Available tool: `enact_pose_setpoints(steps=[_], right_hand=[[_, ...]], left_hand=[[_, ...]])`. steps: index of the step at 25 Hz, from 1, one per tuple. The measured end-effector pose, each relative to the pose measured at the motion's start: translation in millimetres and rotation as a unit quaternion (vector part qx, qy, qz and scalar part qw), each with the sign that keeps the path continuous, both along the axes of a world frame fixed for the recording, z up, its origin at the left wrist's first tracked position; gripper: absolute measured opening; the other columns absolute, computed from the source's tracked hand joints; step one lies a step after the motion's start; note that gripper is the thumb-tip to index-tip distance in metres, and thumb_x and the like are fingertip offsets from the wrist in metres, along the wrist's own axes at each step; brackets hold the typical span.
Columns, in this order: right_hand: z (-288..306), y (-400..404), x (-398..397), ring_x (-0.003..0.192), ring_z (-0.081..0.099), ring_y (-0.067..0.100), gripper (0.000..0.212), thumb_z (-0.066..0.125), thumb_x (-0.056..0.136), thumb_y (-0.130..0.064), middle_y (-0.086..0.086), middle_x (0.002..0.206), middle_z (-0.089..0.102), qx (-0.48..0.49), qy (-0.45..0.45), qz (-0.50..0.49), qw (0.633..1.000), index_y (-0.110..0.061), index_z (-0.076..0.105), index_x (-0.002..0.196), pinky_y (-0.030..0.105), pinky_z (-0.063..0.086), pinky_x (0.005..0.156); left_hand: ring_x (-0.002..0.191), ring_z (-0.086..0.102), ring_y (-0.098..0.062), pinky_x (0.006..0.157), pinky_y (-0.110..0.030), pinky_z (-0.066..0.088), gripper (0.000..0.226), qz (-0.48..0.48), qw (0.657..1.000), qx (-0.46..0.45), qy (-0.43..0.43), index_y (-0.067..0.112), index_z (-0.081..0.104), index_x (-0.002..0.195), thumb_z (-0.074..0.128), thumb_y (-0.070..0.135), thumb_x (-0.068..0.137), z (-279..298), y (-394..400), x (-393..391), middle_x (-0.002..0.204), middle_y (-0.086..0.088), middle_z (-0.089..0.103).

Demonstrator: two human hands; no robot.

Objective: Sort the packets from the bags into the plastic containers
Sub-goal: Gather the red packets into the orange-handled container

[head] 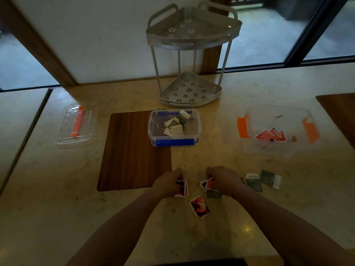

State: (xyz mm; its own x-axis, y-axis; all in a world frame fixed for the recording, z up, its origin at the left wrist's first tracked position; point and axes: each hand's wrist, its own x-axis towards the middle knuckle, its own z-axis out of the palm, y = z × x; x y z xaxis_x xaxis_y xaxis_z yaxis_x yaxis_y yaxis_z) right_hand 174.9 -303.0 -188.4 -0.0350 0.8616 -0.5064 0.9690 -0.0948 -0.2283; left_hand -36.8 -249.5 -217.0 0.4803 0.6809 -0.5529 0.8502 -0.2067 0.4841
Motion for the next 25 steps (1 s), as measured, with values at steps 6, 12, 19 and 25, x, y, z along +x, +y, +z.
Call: enact_pose_setpoints(steps=[6,12,19,25], right_hand=[[9.0,-14.3,12.2,0.107,0.06,0.021,0.028,0.06,0.089,-0.026,0.003,0.119,0.062,-0.057,0.095,-0.068,0.992,-0.022,0.061,0.117,0.034,0.053,0.085],[-7.4,-65.5,25.8,0.105,0.061,0.025,0.031,0.063,0.086,-0.026,0.007,0.116,0.065,-0.082,0.059,-0.076,0.992,-0.02,0.062,0.116,0.038,0.052,0.084],[-23.4,-97.3,23.2,0.106,0.06,0.025,0.028,0.056,0.091,-0.029,0.007,0.119,0.063,-0.026,0.003,-0.154,0.988,-0.025,0.057,0.118,0.034,0.048,0.078],[-19.4,-99.1,17.8,0.103,0.061,0.026,0.029,0.058,0.089,-0.035,0.008,0.115,0.064,-0.016,-0.007,-0.175,0.984,-0.025,0.06,0.117,0.033,0.047,0.074]], left_hand=[[0.115,0.054,-0.018,0.086,-0.026,0.048,0.059,-0.113,0.987,-0.114,-0.001,0.029,0.043,0.139,0.063,0.007,0.088,20.0,-2.1,17.4,0.133,-0.004,0.052],[0.125,0.051,-0.023,0.093,-0.037,0.049,0.054,-0.268,0.961,-0.041,0.056,0.024,0.054,0.135,0.057,-0.001,0.088,10.1,-26.6,49.1,0.142,-0.002,0.051],[0.095,0.053,-0.027,0.08,-0.044,0.054,0.035,-0.31,0.946,0.036,0.088,0.016,0.051,0.125,0.054,0.007,0.092,3.2,-38.2,50.4,0.131,-0.006,0.039],[0.101,0.054,-0.025,0.078,-0.041,0.049,0.034,-0.308,0.949,0.006,0.068,0.017,0.049,0.116,0.063,0.011,0.084,7.1,-31.7,47.1,0.124,-0.006,0.049]])
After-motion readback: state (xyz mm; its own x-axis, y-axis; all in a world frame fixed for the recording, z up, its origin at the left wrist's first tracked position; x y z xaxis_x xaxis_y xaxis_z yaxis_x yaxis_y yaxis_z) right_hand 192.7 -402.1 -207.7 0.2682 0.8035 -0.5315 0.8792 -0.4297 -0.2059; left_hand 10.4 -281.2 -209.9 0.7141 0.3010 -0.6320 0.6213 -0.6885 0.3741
